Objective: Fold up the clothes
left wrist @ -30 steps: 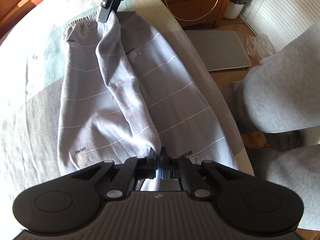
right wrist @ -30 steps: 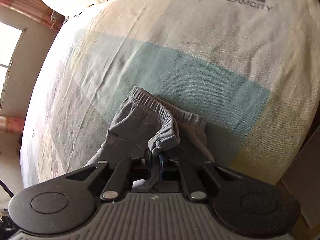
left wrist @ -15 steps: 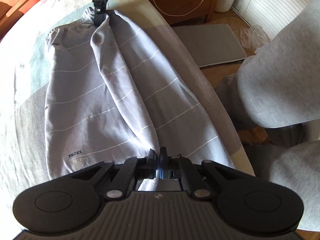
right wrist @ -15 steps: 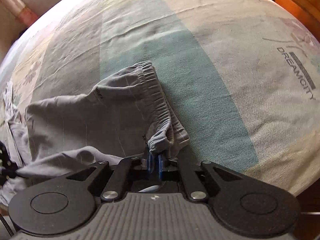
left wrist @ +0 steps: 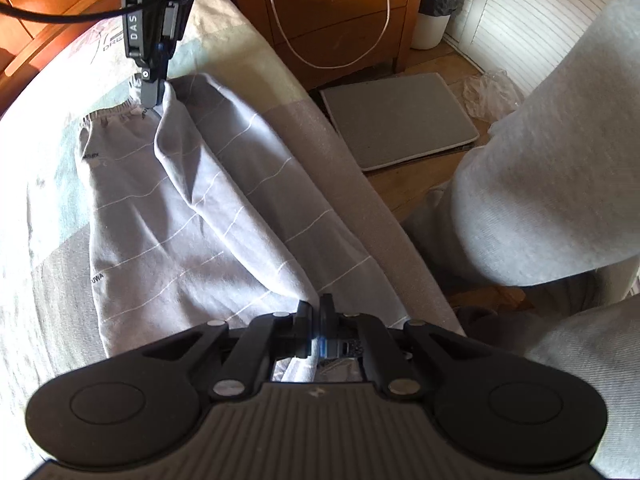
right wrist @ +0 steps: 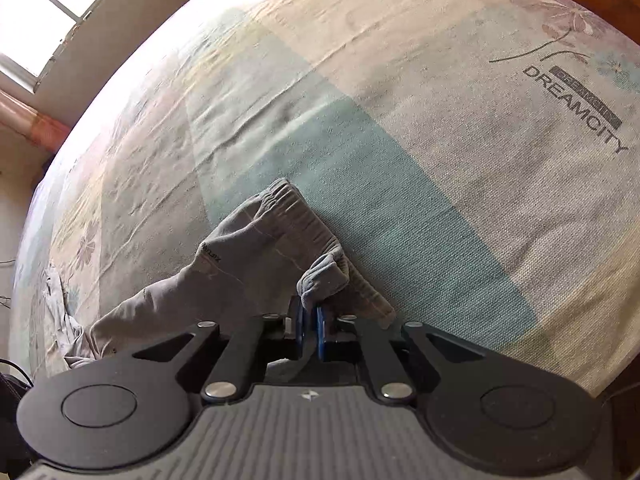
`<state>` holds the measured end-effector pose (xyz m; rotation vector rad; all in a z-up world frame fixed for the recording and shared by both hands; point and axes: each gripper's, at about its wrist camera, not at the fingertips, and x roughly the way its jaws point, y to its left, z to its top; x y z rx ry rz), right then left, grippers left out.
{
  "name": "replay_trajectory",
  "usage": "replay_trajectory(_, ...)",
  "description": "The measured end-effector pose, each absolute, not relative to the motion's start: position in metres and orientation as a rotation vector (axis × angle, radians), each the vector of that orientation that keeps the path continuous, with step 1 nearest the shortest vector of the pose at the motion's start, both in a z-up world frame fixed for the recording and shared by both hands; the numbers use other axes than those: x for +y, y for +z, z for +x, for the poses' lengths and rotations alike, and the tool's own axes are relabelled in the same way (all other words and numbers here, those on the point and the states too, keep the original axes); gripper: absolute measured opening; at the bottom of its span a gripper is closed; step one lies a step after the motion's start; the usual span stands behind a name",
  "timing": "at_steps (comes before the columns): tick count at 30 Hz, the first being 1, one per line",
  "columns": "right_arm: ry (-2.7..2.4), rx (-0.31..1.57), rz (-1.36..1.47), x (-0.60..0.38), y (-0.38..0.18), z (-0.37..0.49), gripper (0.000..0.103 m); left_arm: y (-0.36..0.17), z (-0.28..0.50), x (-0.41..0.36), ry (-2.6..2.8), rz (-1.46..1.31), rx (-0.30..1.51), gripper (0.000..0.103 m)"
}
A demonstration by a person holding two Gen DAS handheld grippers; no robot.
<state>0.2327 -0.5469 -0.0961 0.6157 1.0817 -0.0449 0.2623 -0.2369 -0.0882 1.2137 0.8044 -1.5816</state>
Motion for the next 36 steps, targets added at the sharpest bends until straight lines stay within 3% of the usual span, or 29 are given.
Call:
replay_trajectory(3, -0.082, 1.139, 0.564, -0.545, -0.105, 0.236, 0.010, -0.098, 0.259, -0.239, -1.586, 1.226, 0.822, 0.003)
replay_trajectory(8, -0.224, 1.125, 0.472, -0.534, -0.067, 0.216, 0.026, -0.113, 0.263, -0.244, -1.565, 1.210, 0.869, 0.007)
replay_trajectory(12, -0.136, 1.094, 0.319, -0.505, -0.040, 0.215, 0.026, -0.114, 0.265, -0.243, -1.576, 1.204, 0.867, 0.007)
replay_trajectory(17, 0.065, 1.170, 0.231, -0.455, -0.065, 0.264, 0.026, -0.110, 0.265, -0.245, -1.565, 1.204, 0.879, 0.009)
replay_trajectory(18, 0.078, 1.212, 0.244, -0.452, -0.074, 0.271, 0.026, -0.108, 0.267, -0.245, -1.559, 1.200, 0.882, 0.013)
replay_trajectory(22, 0.100, 1.330, 0.253, -0.452, -0.087, 0.261, 0.026, -0.094, 0.278, -0.234, -1.571, 1.096, 0.928, 0.047)
replay_trajectory(27, 0.074, 1.428, 0.235, -0.461, -0.088, 0.214, 0.026, -0.081, 0.293, -0.217, -1.536, 0.956, 1.036, 0.050)
replay_trajectory(31, 0.069, 1.348, 0.276, -0.461, -0.071, 0.207, 0.026, -0.073, 0.300, -0.203, -1.458, 0.912, 1.066, 0.050)
replay_trajectory(36, 0.058, 1.305, 0.279, -0.449, -0.085, 0.228, 0.034, -0.070, 0.309, -0.202, -1.357, 0.837, 1.033, 0.050)
